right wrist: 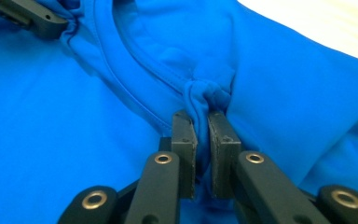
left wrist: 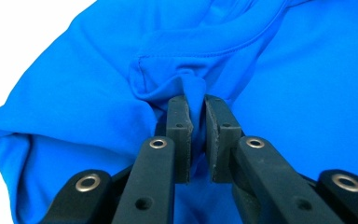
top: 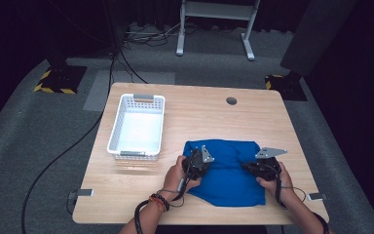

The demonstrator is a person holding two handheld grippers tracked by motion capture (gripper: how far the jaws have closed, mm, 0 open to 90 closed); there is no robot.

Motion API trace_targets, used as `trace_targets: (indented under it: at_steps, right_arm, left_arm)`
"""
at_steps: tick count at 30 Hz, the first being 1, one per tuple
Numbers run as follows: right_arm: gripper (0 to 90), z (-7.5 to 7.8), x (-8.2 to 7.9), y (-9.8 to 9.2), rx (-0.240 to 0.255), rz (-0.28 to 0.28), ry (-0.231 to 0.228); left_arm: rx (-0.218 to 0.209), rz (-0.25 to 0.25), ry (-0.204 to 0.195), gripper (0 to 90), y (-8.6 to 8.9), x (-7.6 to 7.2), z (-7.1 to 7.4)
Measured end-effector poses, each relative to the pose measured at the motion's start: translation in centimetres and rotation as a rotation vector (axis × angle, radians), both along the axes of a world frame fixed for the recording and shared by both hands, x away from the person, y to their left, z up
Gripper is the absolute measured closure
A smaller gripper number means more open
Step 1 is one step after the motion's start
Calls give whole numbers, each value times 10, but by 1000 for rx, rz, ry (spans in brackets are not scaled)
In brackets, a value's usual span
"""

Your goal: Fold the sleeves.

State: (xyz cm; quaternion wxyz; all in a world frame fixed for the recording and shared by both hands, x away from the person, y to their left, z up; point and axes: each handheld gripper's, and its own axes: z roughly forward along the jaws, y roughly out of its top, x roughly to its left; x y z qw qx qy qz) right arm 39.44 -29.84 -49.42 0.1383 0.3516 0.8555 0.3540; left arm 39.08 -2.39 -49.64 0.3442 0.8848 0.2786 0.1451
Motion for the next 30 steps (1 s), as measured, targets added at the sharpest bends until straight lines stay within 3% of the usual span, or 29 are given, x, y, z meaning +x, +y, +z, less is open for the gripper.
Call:
trace_targets:
  at_steps: [5, 12, 17, 19, 23, 25, 27, 30]
  right_arm:
    - [839, 1, 18, 2, -23, -23, -11]
    - [841, 1, 30, 2, -18, -44, -6]
    - [855, 6, 34, 4, -40, -42, -24]
    - [857, 13, 35, 4, -41, -45, -48]
    - [857, 39, 27, 3, -27, -34, -115]
    - [857, 52, 20, 0, 3, -26, -138]
    - [856, 63, 11, -2, 34, -13, -149]
    - [854, 68, -4, -3, 42, 19, -158]
  left_arm:
    - [13, 18, -8, 816, -5, 13, 1]
    - [23, 44, -4, 821, -8, 28, 2]
    - [43, 85, -47, 836, -8, 35, 6]
    - [0, 95, -52, 837, -6, 36, 16]
    - [-45, 73, -109, 837, -2, 26, 42]
    - [-46, 51, -147, 836, 0, 15, 56]
    - [-44, 31, -160, 835, 2, 7, 63]
    - [-48, 6, -159, 833, 8, -6, 64]
